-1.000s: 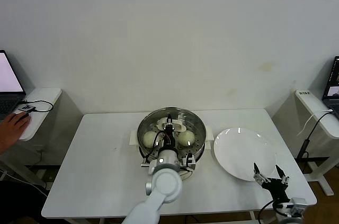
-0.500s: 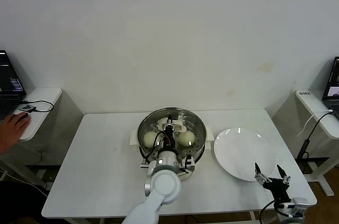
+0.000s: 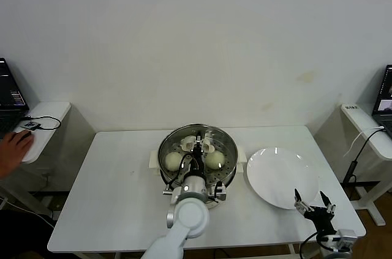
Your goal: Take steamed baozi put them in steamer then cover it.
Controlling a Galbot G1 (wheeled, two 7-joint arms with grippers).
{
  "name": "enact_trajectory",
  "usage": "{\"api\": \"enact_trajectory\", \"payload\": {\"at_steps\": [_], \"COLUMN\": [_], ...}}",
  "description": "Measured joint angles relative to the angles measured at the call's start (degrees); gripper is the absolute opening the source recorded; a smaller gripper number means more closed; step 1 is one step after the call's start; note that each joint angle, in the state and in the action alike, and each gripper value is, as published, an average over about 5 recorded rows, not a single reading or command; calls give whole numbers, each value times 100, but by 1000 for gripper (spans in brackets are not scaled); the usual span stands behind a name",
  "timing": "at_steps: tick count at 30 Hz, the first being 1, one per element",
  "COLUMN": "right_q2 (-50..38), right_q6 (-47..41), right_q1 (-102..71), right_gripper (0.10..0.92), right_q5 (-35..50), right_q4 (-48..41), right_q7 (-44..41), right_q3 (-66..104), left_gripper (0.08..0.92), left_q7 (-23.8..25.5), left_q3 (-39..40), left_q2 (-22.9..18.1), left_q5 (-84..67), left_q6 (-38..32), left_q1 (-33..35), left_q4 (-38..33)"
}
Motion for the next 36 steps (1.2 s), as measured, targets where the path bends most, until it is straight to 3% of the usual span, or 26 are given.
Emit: {"api": "enact_trajectory", "payload": {"at_steps": [15,36], "right_q2": [3,22], "right_q6": [3,1], "right_q1": [33,54], "right_gripper": [823,823], "right_q5": [-6,-27], "right_q4": [-41,-68], "right_q7": [-7,-11], "right_q3": [8,-19], "left_gripper": [805,823], "left_q7": [133,396], "left_q3": [-40,-229], "left_q2": [100,320], "left_q5": [-43,-253], "left_q6": [27,40], "left_q1": [98,513], "left_q4": [-374,-1027]}}
